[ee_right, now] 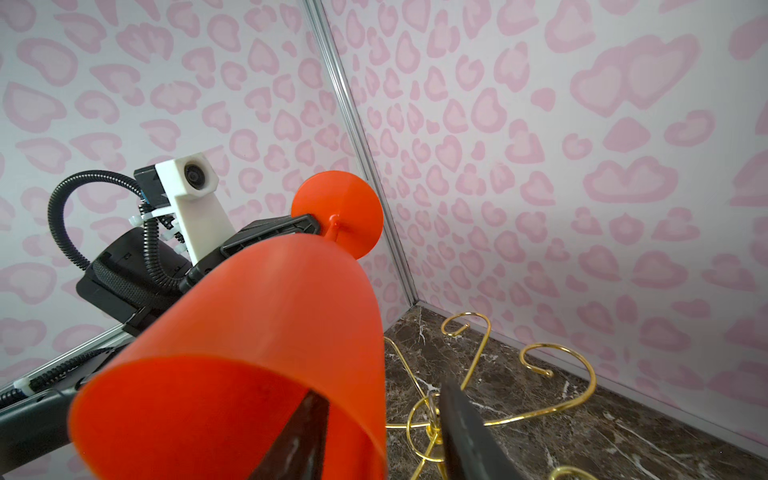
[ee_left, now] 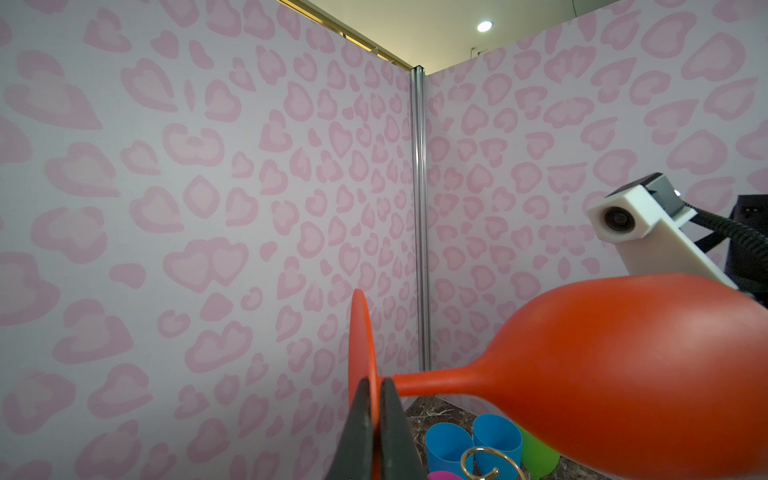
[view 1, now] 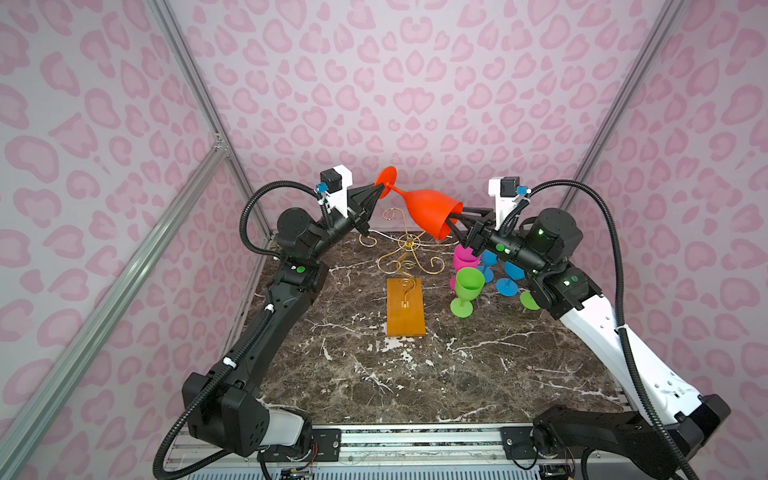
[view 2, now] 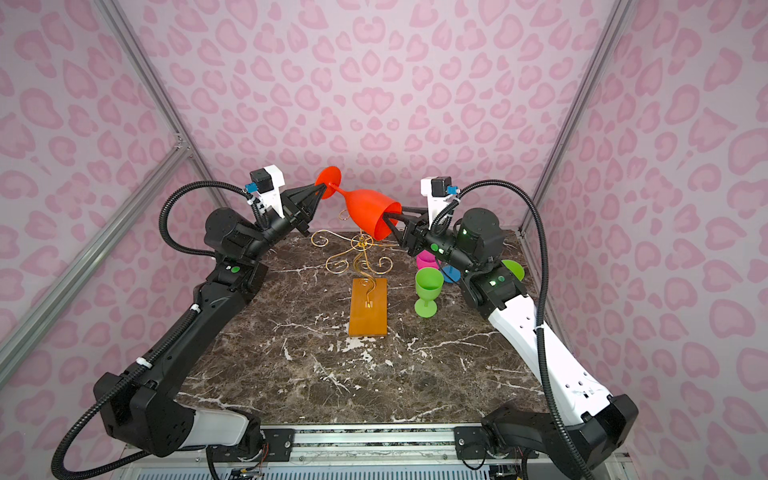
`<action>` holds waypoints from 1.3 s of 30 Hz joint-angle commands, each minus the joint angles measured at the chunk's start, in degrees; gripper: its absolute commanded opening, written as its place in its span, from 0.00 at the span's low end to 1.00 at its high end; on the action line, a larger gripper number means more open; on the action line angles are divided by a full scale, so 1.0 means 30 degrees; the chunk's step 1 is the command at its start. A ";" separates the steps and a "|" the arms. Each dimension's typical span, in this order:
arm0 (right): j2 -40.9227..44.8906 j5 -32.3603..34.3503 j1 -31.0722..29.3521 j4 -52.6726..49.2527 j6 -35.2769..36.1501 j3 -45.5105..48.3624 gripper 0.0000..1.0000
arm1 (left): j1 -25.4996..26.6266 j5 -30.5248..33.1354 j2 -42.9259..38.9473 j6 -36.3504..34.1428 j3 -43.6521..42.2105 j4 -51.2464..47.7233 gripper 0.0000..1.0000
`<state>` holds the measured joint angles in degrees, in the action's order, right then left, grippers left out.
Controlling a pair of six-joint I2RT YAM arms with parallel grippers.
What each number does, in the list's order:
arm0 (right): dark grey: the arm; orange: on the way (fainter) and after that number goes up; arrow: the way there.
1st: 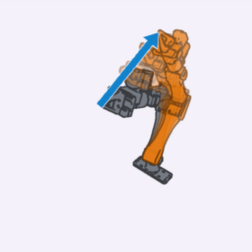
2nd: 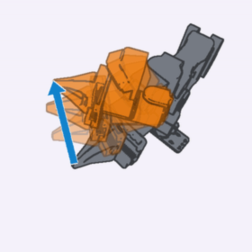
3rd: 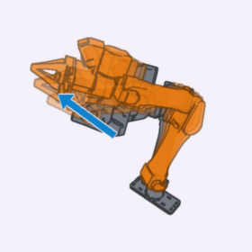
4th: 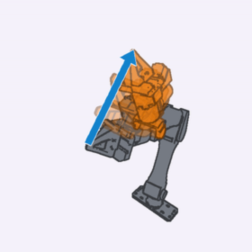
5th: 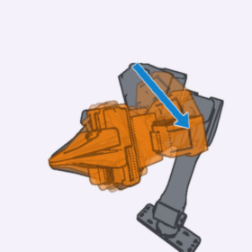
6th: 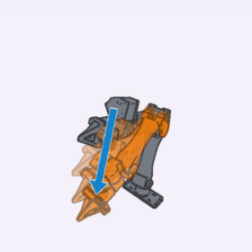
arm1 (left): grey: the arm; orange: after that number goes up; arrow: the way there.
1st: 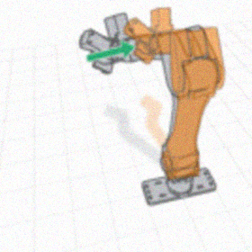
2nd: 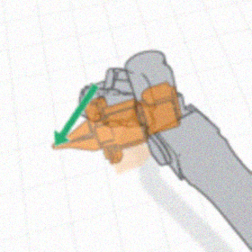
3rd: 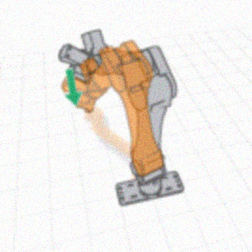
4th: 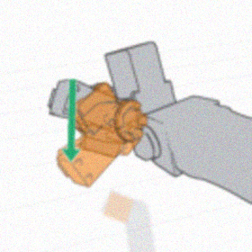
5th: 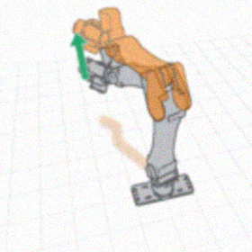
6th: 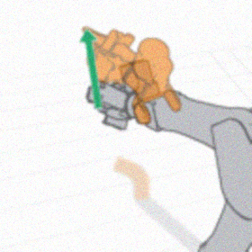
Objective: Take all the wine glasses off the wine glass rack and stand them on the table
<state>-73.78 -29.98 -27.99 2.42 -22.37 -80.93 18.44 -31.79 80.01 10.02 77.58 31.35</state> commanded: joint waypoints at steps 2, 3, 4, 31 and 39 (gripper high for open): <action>-0.0535 -0.0033 -0.0502 0.0757 0.0088 -0.0537 0.16 | -0.0018 -0.0243 -0.0400 0.0440 -0.0050 0.0741 0.03; -0.0609 -0.0001 -0.0587 0.0669 0.0112 -0.0661 0.08 | -0.0015 -0.0221 -0.0488 0.0460 -0.0601 0.0729 0.03; -0.0632 0.0002 -0.0638 0.0589 0.0147 -0.0723 0.02 | -0.0008 -0.0228 -0.0573 0.0463 -0.0709 0.0740 0.04; 0.5562 0.1820 -0.2502 -0.9994 0.5877 -0.0359 0.00 | -0.4354 0.9794 -0.7352 0.1564 -0.8615 0.0562 0.97; 0.5095 0.6024 -0.7159 -1.5666 0.7427 -0.1238 0.00 | -0.5667 0.9483 -0.7509 0.1732 -0.9616 0.0330 0.97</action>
<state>-57.58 -18.96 -46.48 -35.83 -2.57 -84.20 2.13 -3.44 57.60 14.26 49.50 31.33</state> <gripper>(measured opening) 0.048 0.972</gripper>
